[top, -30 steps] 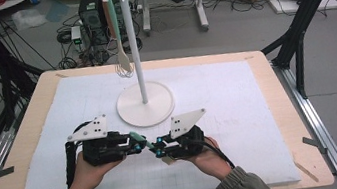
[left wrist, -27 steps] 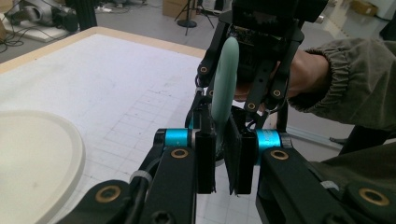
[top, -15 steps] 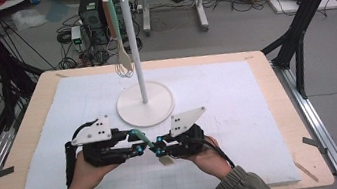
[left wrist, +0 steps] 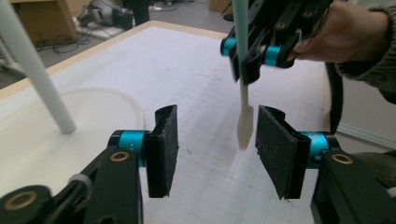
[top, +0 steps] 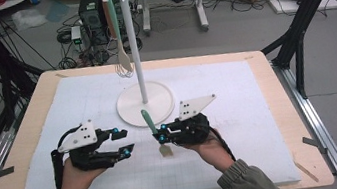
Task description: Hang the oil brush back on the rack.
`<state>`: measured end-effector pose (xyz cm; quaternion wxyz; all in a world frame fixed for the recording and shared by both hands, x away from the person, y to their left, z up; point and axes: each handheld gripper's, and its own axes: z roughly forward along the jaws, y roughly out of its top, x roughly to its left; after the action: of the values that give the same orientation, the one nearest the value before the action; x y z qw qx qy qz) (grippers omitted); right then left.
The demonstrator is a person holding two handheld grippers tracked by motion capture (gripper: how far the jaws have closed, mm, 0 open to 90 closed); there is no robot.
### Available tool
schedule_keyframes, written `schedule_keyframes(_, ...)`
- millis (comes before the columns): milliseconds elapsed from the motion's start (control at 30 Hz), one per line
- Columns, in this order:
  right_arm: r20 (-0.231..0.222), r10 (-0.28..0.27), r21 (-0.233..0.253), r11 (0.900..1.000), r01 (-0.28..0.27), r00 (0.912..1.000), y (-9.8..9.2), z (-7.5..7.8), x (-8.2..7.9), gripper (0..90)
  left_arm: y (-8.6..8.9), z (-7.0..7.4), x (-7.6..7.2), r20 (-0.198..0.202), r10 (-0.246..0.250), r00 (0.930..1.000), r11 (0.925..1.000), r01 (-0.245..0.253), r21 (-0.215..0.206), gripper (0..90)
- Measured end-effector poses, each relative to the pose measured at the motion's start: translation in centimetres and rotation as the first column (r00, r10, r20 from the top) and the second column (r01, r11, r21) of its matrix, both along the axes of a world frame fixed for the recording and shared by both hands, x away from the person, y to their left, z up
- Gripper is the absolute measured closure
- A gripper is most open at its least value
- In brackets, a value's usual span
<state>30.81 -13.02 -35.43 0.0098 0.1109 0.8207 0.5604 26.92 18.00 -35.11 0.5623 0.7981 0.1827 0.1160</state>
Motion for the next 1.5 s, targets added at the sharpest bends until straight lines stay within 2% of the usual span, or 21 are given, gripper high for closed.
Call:
schedule_keyframes(133, 0.002, -0.008, 0.002, 1.0, 0.008, 1.0, -0.2, 0.9, 0.6, 84.8, 0.9, -0.2, 0.1, 0.001, 0.03, 0.9996, 0.9995, -0.03, -0.011, 45.7)
schedule_keyframes(233, -0.011, -0.019, 0.024, 1.0, 0.019, 0.9998, -0.7, 1.4, 1.6, 84.8, 1.4, -0.3, 0.1, -0.001, 0.055, 0.9985, 0.9984, -0.055, -0.012, 42.5)
schedule_keyframes(400, 0.0, -0.039, 0.032, 0.999, 0.039, 0.9992, -1.2, 2.4, 2.4, 84.8, 2.2, -1.2, 0.2, -0.005, 0.086, 0.9963, 0.9963, -0.086, -0.005, 40.3)
schedule_keyframes(533, 0.001, -0.051, 0.021, 0.998, 0.051, 0.9987, -1.3, 3.0, 2.7, 84.8, 2.9, -1.7, 0.1, -0.006, 0.111, 0.9938, 0.9938, -0.111, -0.003, 39.4)
schedule_keyframes(667, 0.022, -0.055, 0.002, 0.998, 0.055, 0.9983, -1.4, 3.9, 3.0, 84.8, 3.3, -1.7, 0.1, -0.004, 0.129, 0.9916, 0.9916, -0.129, -0.003, 38.0)
schedule_keyframes(800, 0.031, -0.069, -0.021, 0.997, 0.069, 0.9972, -2.1, 4.3, 3.0, 84.8, 3.5, -1.7, 0.0, 0.0, 0.132, 0.9912, 0.9912, -0.132, -0.002, 36.5)
schedule_keyframes(1033, 0.04, -0.09, -0.022, 0.996, 0.091, 0.9952, -3.6, 4.5, 2.7, 84.8, 3.3, -1.8, -0.1, 0.007, 0.131, 0.9914, 0.9914, -0.131, 0.007, 34.9)
schedule_keyframes(1400, 0.036, -0.083, -0.06, 0.995, 0.085, 0.9959, -4.1, 4.7, 2.6, 84.8, 3.5, -2.0, -0.4, 0.003, 0.142, 0.9899, 0.9899, -0.142, 0.008, 33.3)
schedule_keyframes(1500, 0.043, -0.08, -0.054, 0.995, 0.083, 0.9959, -4.3, 5.3, 2.3, 84.8, 3.4, -1.9, -0.5, 0.004, 0.138, 0.9905, 0.9904, -0.138, 0.008, 32.9)
